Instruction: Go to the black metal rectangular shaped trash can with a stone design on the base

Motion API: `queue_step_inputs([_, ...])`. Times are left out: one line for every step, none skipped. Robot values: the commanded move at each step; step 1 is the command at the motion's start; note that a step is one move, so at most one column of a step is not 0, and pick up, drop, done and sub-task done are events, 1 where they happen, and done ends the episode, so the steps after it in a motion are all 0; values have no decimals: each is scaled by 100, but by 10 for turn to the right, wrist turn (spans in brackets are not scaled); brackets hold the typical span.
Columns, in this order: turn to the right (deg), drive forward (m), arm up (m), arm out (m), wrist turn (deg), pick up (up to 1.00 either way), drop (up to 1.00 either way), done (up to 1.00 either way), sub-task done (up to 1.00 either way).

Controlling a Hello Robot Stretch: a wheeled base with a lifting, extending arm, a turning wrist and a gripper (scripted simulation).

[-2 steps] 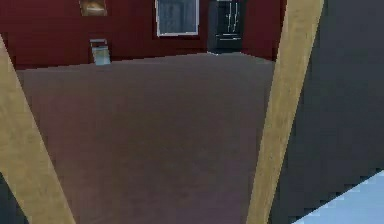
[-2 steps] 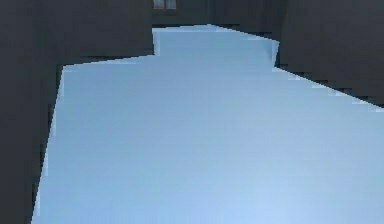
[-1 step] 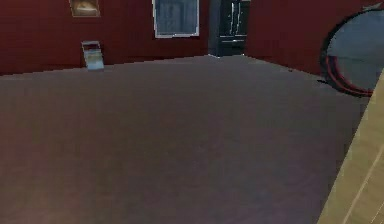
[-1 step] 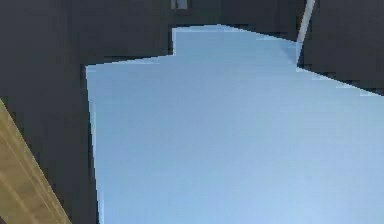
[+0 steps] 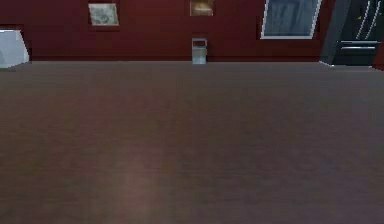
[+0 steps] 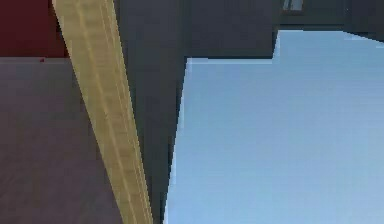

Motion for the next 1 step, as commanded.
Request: queue_step_inputs([0,100,0,0,0,0,0,0,0])
